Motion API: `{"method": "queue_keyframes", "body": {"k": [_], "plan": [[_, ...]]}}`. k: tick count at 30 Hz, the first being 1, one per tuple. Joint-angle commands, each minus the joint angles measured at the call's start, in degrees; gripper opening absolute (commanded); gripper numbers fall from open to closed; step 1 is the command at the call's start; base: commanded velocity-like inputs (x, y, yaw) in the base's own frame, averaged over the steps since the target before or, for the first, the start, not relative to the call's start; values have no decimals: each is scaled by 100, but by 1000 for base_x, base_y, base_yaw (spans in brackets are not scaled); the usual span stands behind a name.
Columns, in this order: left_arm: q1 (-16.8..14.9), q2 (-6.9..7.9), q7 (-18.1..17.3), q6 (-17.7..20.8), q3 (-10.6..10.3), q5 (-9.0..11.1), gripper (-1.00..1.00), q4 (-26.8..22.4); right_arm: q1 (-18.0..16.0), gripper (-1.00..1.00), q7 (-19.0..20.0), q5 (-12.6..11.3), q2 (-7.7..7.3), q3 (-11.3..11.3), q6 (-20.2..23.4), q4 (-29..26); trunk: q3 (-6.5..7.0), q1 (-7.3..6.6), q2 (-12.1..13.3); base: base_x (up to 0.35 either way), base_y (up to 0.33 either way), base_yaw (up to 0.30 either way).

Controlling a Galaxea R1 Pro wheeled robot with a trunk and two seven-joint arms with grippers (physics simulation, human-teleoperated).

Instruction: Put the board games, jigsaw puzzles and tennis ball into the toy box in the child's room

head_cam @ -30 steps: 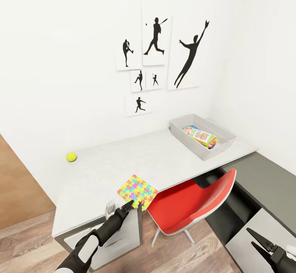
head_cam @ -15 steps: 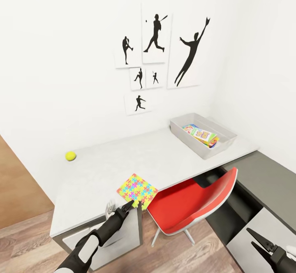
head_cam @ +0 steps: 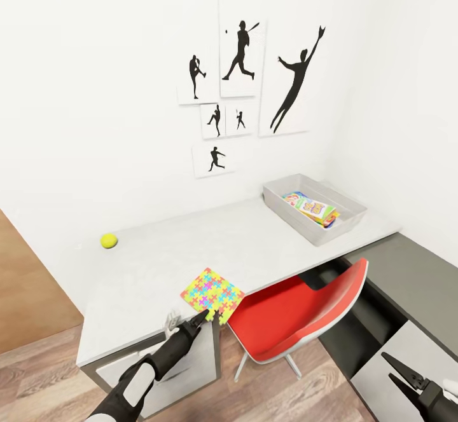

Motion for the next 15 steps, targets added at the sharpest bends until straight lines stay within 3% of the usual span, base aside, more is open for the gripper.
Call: {"method": "queue_keyframes", "body": {"k": [1,8,15], "plan": [[-2,-4,-22,60,24,26,100,2,1,100,-1,-24,-1,-4,35,-3,-5,1,-5,0,0,0],[-4,-6,-37,88,18,24,100,3,2,100,-1,-24,-1,-4,35,-1,-5,1,-5,-6,-13,0],[-3,-17,-51,77,18,19,100,3,1,100,-1,-24,-1,-4,35,-1,-5,1,-5,-36,-185,0]]}}
